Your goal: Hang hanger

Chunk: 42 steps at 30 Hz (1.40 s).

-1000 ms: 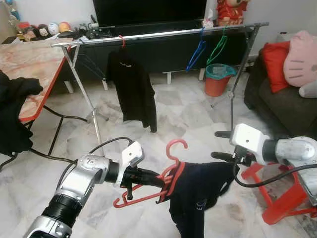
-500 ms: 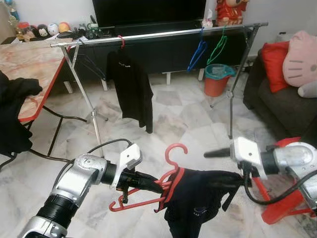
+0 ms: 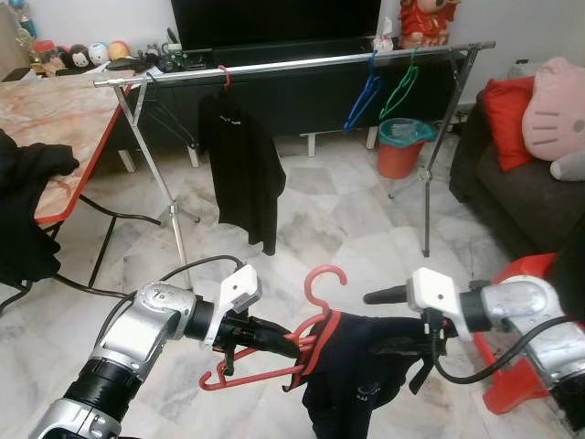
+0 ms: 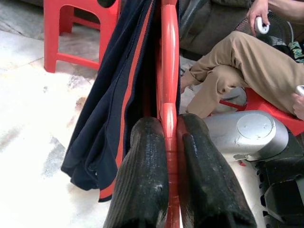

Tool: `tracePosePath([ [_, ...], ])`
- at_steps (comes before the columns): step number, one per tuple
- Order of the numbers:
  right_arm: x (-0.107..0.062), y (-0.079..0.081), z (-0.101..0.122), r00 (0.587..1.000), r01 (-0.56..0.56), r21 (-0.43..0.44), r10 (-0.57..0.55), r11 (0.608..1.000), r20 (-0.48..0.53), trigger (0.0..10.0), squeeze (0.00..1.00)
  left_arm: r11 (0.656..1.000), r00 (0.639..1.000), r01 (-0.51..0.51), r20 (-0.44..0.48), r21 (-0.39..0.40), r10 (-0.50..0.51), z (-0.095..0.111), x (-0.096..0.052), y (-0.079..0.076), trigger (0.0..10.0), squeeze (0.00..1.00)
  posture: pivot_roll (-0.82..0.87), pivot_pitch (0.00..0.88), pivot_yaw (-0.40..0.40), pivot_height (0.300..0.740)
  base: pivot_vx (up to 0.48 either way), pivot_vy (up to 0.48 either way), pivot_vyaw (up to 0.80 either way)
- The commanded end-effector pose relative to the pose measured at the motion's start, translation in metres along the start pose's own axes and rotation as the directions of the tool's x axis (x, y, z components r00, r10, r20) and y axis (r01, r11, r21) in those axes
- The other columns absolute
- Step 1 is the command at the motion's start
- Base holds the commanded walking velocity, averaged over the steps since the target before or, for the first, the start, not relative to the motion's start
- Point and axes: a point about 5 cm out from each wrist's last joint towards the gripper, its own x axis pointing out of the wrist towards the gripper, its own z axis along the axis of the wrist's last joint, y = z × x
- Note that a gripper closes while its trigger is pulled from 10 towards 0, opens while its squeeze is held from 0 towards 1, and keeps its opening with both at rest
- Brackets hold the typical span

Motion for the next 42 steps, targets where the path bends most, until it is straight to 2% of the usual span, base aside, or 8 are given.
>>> tracePosePath([
  [1, 0.002, -0.001, 0.004, 1.0, -0.022, -0.016, 0.022, 1.0, 0.015, 10.0, 0.0, 0.999, 0.999, 0.031, 0.019, 0.025, -0.032, 0.008, 0.0, -0.003, 10.0, 0.0, -0.14, 0.0, 0.015, 0.74, 0.0, 0.0, 0.0],
  [8, 0.008, 0.003, -0.001, 0.997, -0.069, 0.01, 0.069, 0.998, 0.019, 10.0, 0.0, 0.999, 0.999, 0.028, 0.018, 0.026, -0.029, 0.008, 0.002, -0.002, 10.0, 0.0, -0.14, 0.0, 0.015, 0.74, 0.0, 0.0, 0.0],
  [9, 0.009, 0.004, -0.002, 0.997, -0.074, 0.015, 0.074, 0.997, 0.017, 3.8, 0.0, 0.999, 0.999, 0.027, 0.018, 0.026, -0.028, 0.008, 0.002, -0.002, 10.0, 0.0, -0.14, 0.0, 0.014, 0.74, 0.0, 0.0, 0.0],
  [10, 0.009, 0.004, -0.003, 0.997, -0.077, 0.017, 0.077, 0.997, 0.017, 3.8, 0.0, 0.999, 0.999, 0.027, 0.018, 0.026, -0.027, 0.008, 0.002, -0.002, 10.0, 0.0, -0.14, 0.0, 0.014, 0.74, 0.0, 0.0, 0.0],
  [11, 0.009, 0.004, -0.003, 0.997, -0.079, 0.021, 0.078, 0.997, 0.017, 0.0, 0.0, 0.999, 0.999, 0.027, 0.017, 0.026, -0.028, 0.008, 0.002, -0.002, 10.0, 0.0, -0.14, 0.0, 0.013, 0.74, 0.0, 0.0, 0.0],
  [24, 0.01, 0.006, -0.013, 0.996, -0.086, 0.055, 0.087, 0.995, -0.019, 0.0, 0.0, 0.999, 0.999, 0.024, 0.02, 0.028, -0.025, 0.008, 0.004, -0.002, 10.0, 0.0, -0.14, 0.0, 0.01, 0.74, 0.0, 0.0, 0.0],
  [42, 0.014, 0.008, -0.014, 0.994, -0.104, 0.058, 0.106, 0.993, -0.021, 0.0, 0.0, 0.999, 1.0, 0.005, 0.025, 0.033, -0.006, 0.009, 0.005, 0.001, 10.0, 0.0, -0.13, 0.0, 0.007, 0.74, 0.0, 0.0, 0.0],
])
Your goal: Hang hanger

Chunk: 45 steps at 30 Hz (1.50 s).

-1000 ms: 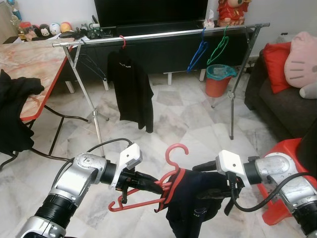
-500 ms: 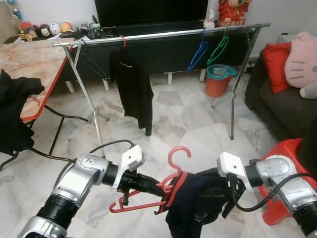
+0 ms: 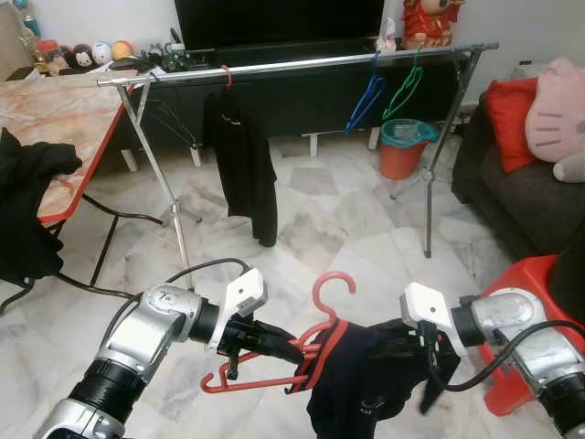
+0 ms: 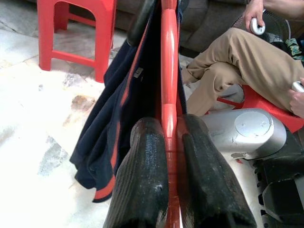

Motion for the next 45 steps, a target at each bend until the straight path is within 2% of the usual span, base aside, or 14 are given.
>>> tracePosePath([
  [1, 0.005, 0.0, 0.005, 1.0, -0.024, -0.02, 0.024, 1.0, 0.0, 0.0, 0.0, 0.999, 0.999, -0.012, 0.036, 0.033, 0.011, 0.01, -0.001, 0.003, 10.0, 0.0, -0.13, 0.0, 0.005, 0.74, 0.0, 0.0, 0.0],
  [18, 0.01, 0.0, 0.005, 0.999, -0.035, -0.015, 0.036, 0.999, 0.011, 0.0, 0.0, 0.998, 0.998, -0.046, 0.051, 0.05, 0.044, 0.012, -0.001, 0.006, 10.0, 0.0, -0.13, 0.0, 0.0, 0.74, 0.0, 0.0, 0.0],
  [19, 0.01, 0.001, 0.005, 0.999, -0.036, -0.014, 0.036, 0.999, 0.011, 0.0, 0.0, 0.998, 0.997, -0.048, 0.058, 0.047, 0.045, 0.013, -0.001, 0.007, 10.0, 0.22, -0.13, 0.0, 0.0, 0.74, 0.0, 0.0, 0.0],
  [20, 0.01, 0.001, 0.005, 0.999, -0.036, -0.014, 0.037, 0.999, 0.011, 0.0, 0.0, 0.998, 0.997, -0.05, 0.056, 0.037, 0.048, 0.012, -0.001, 0.007, 10.0, 1.0, -0.13, 0.0, 0.0, 0.74, 0.0, 0.0, 0.0],
  [30, 0.01, 0.0, 0.001, 1.0, -0.022, -0.015, 0.022, 1.0, -0.018, 0.0, 0.0, 0.998, 0.998, -0.048, 0.033, 0.031, 0.047, 0.008, -0.002, 0.008, 10.0, 1.0, -0.13, 0.0, -0.002, 0.74, 0.0, 0.0, 0.0],
  [34, 0.009, 0.0, -0.007, 0.997, -0.013, -0.018, 0.011, 1.0, -0.083, 0.0, 0.0, 0.998, 0.998, -0.053, 0.025, 0.034, 0.053, 0.008, -0.006, 0.009, 10.0, 1.0, -0.13, 0.0, -0.005, 0.74, 0.0, 0.0, 0.0],
  [39, 0.003, -0.002, -0.019, 0.986, 0.014, -0.022, -0.018, 1.0, -0.165, 0.0, 0.0, 0.98, 0.98, -0.196, 0.04, 0.032, 0.194, 0.008, -0.026, 0.021, 10.0, 1.0, -0.13, 0.0, -0.006, 0.74, 0.0, 0.0, 0.0],
  [41, 0.0, -0.004, -0.021, 0.984, 0.036, -0.022, -0.039, 0.999, -0.172, 0.0, 0.0, 0.957, 0.955, -0.291, 0.067, 0.006, 0.29, 0.005, -0.037, 0.026, 10.0, 1.0, -0.13, 0.0, -0.008, 0.74, 0.0, 0.0, 0.0],
  [43, -0.002, -0.005, -0.021, 0.984, 0.049, -0.021, -0.051, 0.999, -0.168, 0.0, 0.0, 0.941, 0.938, -0.339, 0.075, -0.006, 0.338, 0.004, -0.042, 0.029, 10.0, 1.0, -0.13, 0.0, -0.009, 0.74, 0.0, 0.0, 0.0],
  [45, -0.006, -0.008, -0.019, 0.983, 0.069, -0.029, -0.073, 0.997, -0.167, 0.0, 0.0, 0.906, 0.9, -0.422, 0.102, -0.044, 0.424, -0.001, -0.052, 0.032, 10.0, 1.0, -0.13, 0.0, -0.009, 0.74, 0.0, 0.0, 0.0],
])
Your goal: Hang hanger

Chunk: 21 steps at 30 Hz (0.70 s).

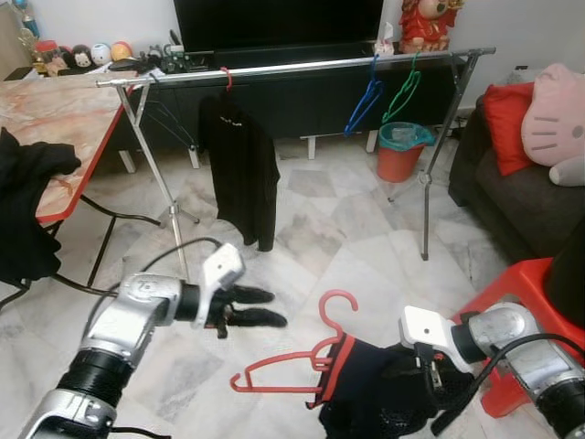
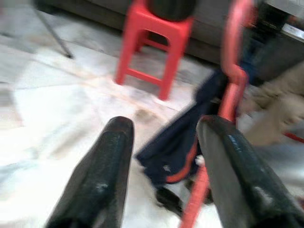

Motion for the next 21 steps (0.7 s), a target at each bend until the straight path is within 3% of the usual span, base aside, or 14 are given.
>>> tracePosePath([
  [1, -0.014, -0.012, 0.01, 0.998, 0.065, -0.041, -0.064, 0.997, 0.021, 0.0, 0.0, 0.994, 0.994, -0.105, 0.025, -0.03, 0.106, -0.005, -0.013, 0.01, 10.0, 1.0, -0.13, 0.0, -0.011, 0.74, 0.0, 0.0, 0.0],
  [4, -0.023, -0.02, 0.014, 0.993, 0.118, -0.05, -0.117, 0.992, 0.034, 0.0, 0.0, 0.95, 0.952, -0.292, 0.066, -0.107, 0.3, -0.019, -0.026, 0.021, 10.0, 1.0, -0.12, 0.0, -0.011, 0.74, 0.0, 0.0, 0.0],
  [7, -0.027, -0.021, 0.014, 0.991, 0.129, -0.057, -0.127, 0.99, 0.03, 0.0, 0.0, 0.924, 0.927, -0.354, 0.075, -0.146, 0.367, -0.026, -0.029, 0.024, 10.0, 1.0, -0.13, 0.0, -0.013, 0.74, 0.0, 0.0, 0.0],
  [9, -0.031, -0.022, 0.015, 0.992, 0.129, -0.071, -0.128, 0.989, 0.025, 0.0, 0.0, 0.879, 0.886, -0.437, 0.075, -0.192, 0.457, -0.037, -0.032, 0.026, 10.0, 1.0, -0.13, 0.0, -0.016, 0.74, 0.0, 0.0, 0.0],
  [12, -0.033, -0.022, 0.017, 0.991, 0.13, -0.079, -0.128, 0.988, 0.028, 0.0, 0.0, 0.869, 0.878, -0.455, 0.064, -0.196, 0.474, -0.043, -0.03, 0.024, 10.0, 1.0, -0.14, 0.0, -0.015, 0.74, 0.0, 0.0, 0.0],
  [13, -0.035, -0.023, 0.02, 0.99, 0.137, -0.089, -0.134, 0.987, 0.037, 0.0, 0.0, 0.844, 0.859, -0.487, 0.054, -0.225, 0.509, -0.052, -0.026, 0.023, 10.0, 0.46, -0.14, 0.0, -0.014, 0.74, 0.0, 0.0, 0.0],
  [14, -0.036, -0.024, 0.021, 0.989, 0.142, -0.094, -0.139, 0.985, 0.04, 0.0, 0.0, 0.827, 0.846, -0.506, 0.044, -0.247, 0.531, -0.057, -0.025, 0.023, 10.0, 0.0, -0.14, 0.0, -0.013, 0.74, 0.0, 0.0, 0.0],
  [15, -0.038, -0.026, 0.023, 0.988, 0.152, -0.105, -0.149, 0.983, 0.043, 0.0, 0.0, 0.797, 0.827, -0.536, 0.017, -0.278, 0.562, -0.067, -0.024, 0.023, 10.0, 0.0, -0.14, 0.0, -0.013, 0.74, 0.0, 0.0, 0.0],
  [17, -0.039, -0.026, 0.024, 0.987, 0.156, -0.108, -0.152, 0.982, 0.044, 0.0, 0.0, 0.793, 0.826, -0.538, 0.006, -0.286, 0.563, -0.07, -0.024, 0.023, 10.0, 0.0, -0.15, 0.0, -0.012, 0.74, 0.0, 0.0, 0.0],
  [18, -0.041, -0.028, 0.028, 0.986, 0.161, -0.114, -0.157, 0.98, 0.049, 0.0, 0.0, 0.775, 0.812, -0.57, -0.042, -0.271, 0.582, -0.081, -0.024, 0.022, 10.0, 0.0, -0.15, 0.0, -0.013, 0.74, 0.0, 0.0, 0.0],
  [21, -0.046, -0.031, 0.034, 0.984, 0.177, -0.141, -0.172, 0.974, 0.051, 0.0, 0.0, 0.695, 0.738, -0.667, -0.109, -0.268, 0.666, -0.098, -0.029, 0.024, 10.0, 0.0, -0.15, 0.0, -0.014, 0.74, 0.0, 0.0, 0.0],
])
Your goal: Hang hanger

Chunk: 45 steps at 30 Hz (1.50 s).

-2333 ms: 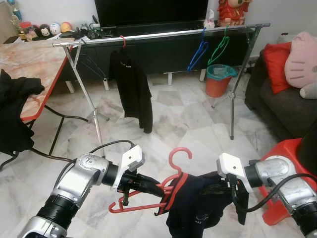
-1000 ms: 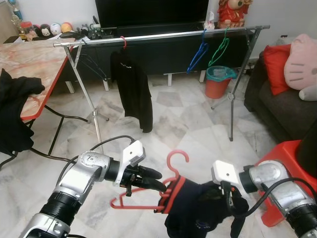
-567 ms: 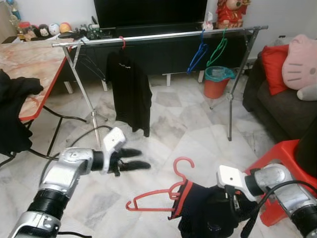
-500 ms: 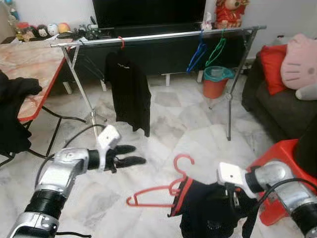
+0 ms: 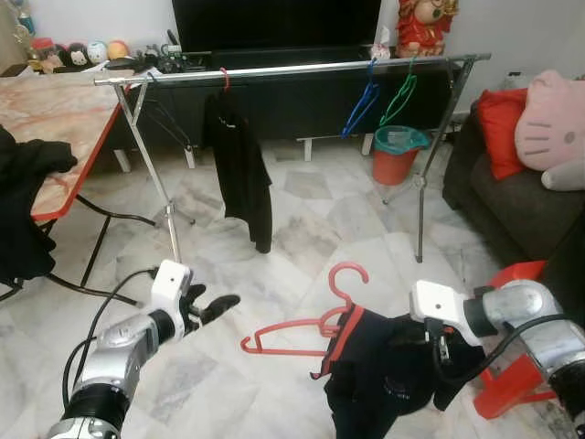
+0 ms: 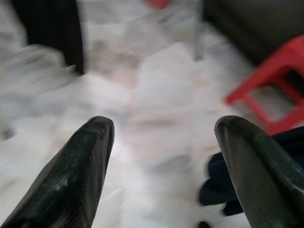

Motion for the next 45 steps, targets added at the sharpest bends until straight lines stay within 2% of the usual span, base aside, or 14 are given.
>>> tracePosePath([
  [1, -0.015, -0.014, 0.017, 0.998, 0.062, -0.066, -0.06, 0.996, 0.034, 0.0, 0.0, 0.994, 0.994, -0.106, -0.029, 0.011, 0.107, -0.009, -0.004, 0.011, 10.0, 0.0, -0.15, 0.0, -0.014, 0.74, 0.0, 0.0, 0.0],
  [3, -0.019, -0.017, 0.02, 0.997, 0.072, -0.08, -0.07, 0.994, 0.032, 0.0, 0.0, 0.988, 0.987, -0.152, -0.051, 0.012, 0.152, -0.017, -0.006, 0.013, 10.0, 0.0, -0.15, 0.0, -0.014, 0.74, 0.0, 0.0, 0.0],
  [6, -0.02, -0.018, 0.024, 0.996, 0.075, -0.085, -0.071, 0.994, 0.048, 0.0, 0.0, 0.987, 0.985, -0.159, -0.061, 0.023, 0.16, -0.022, -0.005, 0.011, 10.0, 0.0, -0.15, 0.0, -0.012, 0.74, 0.0, 0.0, 0.0],
  [7, -0.021, -0.02, 0.028, 0.995, 0.083, -0.1, -0.077, 0.992, 0.062, 0.0, 0.0, 0.993, 0.99, -0.115, -0.08, 0.024, 0.116, -0.03, -0.003, 0.003, 10.0, 0.0, -0.16, 0.0, -0.012, 0.74, 0.0, 0.0, 0.0],
  [8, -0.021, -0.02, 0.028, 0.995, 0.083, -0.1, -0.077, 0.992, 0.062, 0.0, 0.0, 0.993, 0.99, -0.115, -0.08, 0.024, 0.116, -0.03, -0.003, 0.003, 10.0, 0.0, -0.16, 0.0, -0.012, 0.74, 0.0, 0.0, 0.0],
  [9, -0.022, -0.021, 0.032, 0.994, 0.088, -0.112, -0.08, 0.99, 0.071, 0.0, 0.0, 0.998, 0.995, -0.054, -0.085, 0.027, 0.056, -0.034, 0.0, -0.006, 10.0, 0.0, -0.16, 0.0, -0.013, 0.74, 0.0, 0.0, 0.0],
  [13, -0.021, -0.023, 0.044, 0.991, 0.085, -0.138, -0.07, 0.987, 0.111, 0.0, 0.0, 0.989, 0.994, 0.085, -0.078, 0.122, -0.076, -0.036, 0.006, -0.025, 10.0, 0.0, -0.16, 0.0, -0.015, 0.74, 0.0, 0.0, 0.0],
  [15, -0.02, -0.026, 0.054, 0.989, 0.095, -0.164, -0.074, 0.982, 0.13, 0.0, 0.0, 0.985, 0.99, 0.14, -0.044, 0.097, -0.136, -0.032, 0.012, -0.035, 10.0, 0.0, -0.16, 0.0, -0.017, 0.74, 0.0, 0.0, 0.0],
  [20, -0.022, -0.032, 0.062, 0.986, 0.119, -0.188, -0.094, 0.975, 0.138, 0.0, 0.0, 0.978, 0.982, 0.19, 0.002, 0.086, -0.191, -0.028, 0.016, -0.045, 10.0, 0.0, -0.16, 0.0, -0.018, 0.74, 0.0, 0.0, 0.0],
  [22, -0.024, -0.037, 0.068, 0.982, 0.14, -0.199, -0.111, 0.97, 0.151, 0.0, 0.0, 0.97, 0.976, 0.215, 0.007, 0.117, -0.217, -0.03, 0.017, -0.05, 10.0, 0.0, -0.17, 0.0, -0.02, 0.74, 0.0, 0.0, 0.0],
  [25, -0.028, -0.045, 0.083, 0.966, 0.199, -0.205, -0.157, 0.958, 0.205, 0.0, 0.0, 0.969, 0.974, 0.219, 0.035, 0.113, -0.224, -0.029, 0.019, -0.055, 10.0, 0.0, -0.17, 0.0, -0.024, 0.74, 0.0, 0.0, 0.0],
  [31, -0.027, -0.049, 0.091, 0.954, 0.222, -0.193, -0.172, 0.956, 0.247, 0.0, 0.0, 0.969, 0.972, 0.223, 0.047, 0.109, -0.229, -0.029, 0.021, -0.058, 10.0, 0.0, -0.17, 0.0, -0.029, 0.74, 0.0, 0.0, 0.0],
  [41, -0.018, -0.044, 0.103, 0.951, 0.182, -0.207, -0.119, 0.961, 0.286, 0.0, 0.0, 0.973, 0.974, 0.197, 0.086, 0.122, -0.208, -0.018, 0.029, -0.061, 10.0, 0.0, -0.17, 0.0, -0.034, 0.74, 0.0, 0.0, 0.0],
  [45, -0.018, -0.045, 0.106, 0.95, 0.182, -0.207, -0.117, 0.961, 0.289, 0.0, 0.0, 0.973, 0.97, 0.211, 0.105, 0.096, -0.221, -0.015, 0.031, -0.063, 10.0, 0.0, -0.18, 0.0, -0.036, 0.74, 0.0, 0.0, 0.0],
])
